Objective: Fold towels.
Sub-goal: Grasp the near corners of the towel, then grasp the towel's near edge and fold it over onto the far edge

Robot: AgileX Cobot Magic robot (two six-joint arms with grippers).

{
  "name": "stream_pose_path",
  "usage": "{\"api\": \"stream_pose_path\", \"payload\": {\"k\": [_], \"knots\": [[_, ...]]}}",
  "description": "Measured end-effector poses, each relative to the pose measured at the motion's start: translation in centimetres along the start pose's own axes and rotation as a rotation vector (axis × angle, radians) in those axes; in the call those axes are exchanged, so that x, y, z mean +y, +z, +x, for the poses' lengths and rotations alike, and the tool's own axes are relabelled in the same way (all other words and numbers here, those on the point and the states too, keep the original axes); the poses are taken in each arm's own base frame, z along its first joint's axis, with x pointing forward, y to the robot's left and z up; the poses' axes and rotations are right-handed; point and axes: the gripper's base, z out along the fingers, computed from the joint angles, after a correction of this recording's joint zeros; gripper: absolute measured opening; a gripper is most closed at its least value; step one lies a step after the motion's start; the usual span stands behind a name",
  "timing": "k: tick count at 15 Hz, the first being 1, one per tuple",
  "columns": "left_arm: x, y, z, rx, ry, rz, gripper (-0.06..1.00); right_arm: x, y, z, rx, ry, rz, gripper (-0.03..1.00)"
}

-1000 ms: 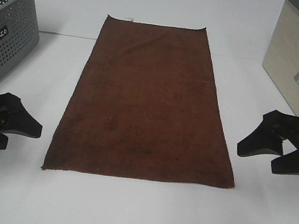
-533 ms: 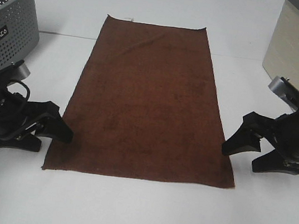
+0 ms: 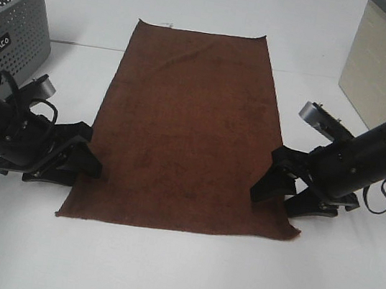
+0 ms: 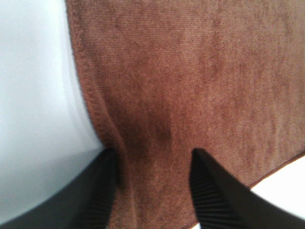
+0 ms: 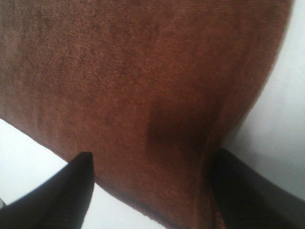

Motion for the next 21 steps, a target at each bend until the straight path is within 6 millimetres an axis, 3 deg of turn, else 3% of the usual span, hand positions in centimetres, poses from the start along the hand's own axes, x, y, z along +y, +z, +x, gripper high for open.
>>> {"api": "stream_pose_path", "payload": {"k": [3, 4, 5, 7, 10, 12, 18, 21], "knots": [[0.4, 0.4, 0.1, 0.017, 0.008, -0.015, 0.05, -0.3, 0.6, -0.2, -0.021, 0.107, 0.045, 0.26], [0.4, 0.4, 0.2, 0.020, 0.014, -0.017, 0.00, -0.5, 0.6, -0.3, -0.031, 0.140, 0.064, 0.09], [0.4, 0.4, 0.2, 0.025, 0.021, -0.018, 0.00, -0.5, 0.6, -0.3, -0.033, 0.164, 0.064, 0.01], [0.3, 0.1, 0.3, 0.040, 0.036, -0.023, 0.00, -0.5, 0.4, -0.3, -0.033, 0.164, 0.069, 0.00], [-0.8, -2.0, 0.4, 0.036, 0.070, -0.044, 0.00, 0.4, -0.9, 0.4, 0.001, 0.157, 0.068, 0.00], [-1.3, -3.6, 1.7, 0.029, 0.082, -0.047, 0.00, 0.8, -1.6, 2.6, 0.028, 0.186, 0.084, 0.00], [-0.5, -7.4, 10.5, 0.090, 0.055, -0.067, 0.00, 1.3, -2.4, 11.1, 0.089, 0.263, 0.081, 0.00], [-0.4, -8.8, 13.4, 0.082, 0.050, -0.055, 0.00, 1.9, -3.2, 13.7, 0.058, 0.264, 0.063, 0.00]]}}
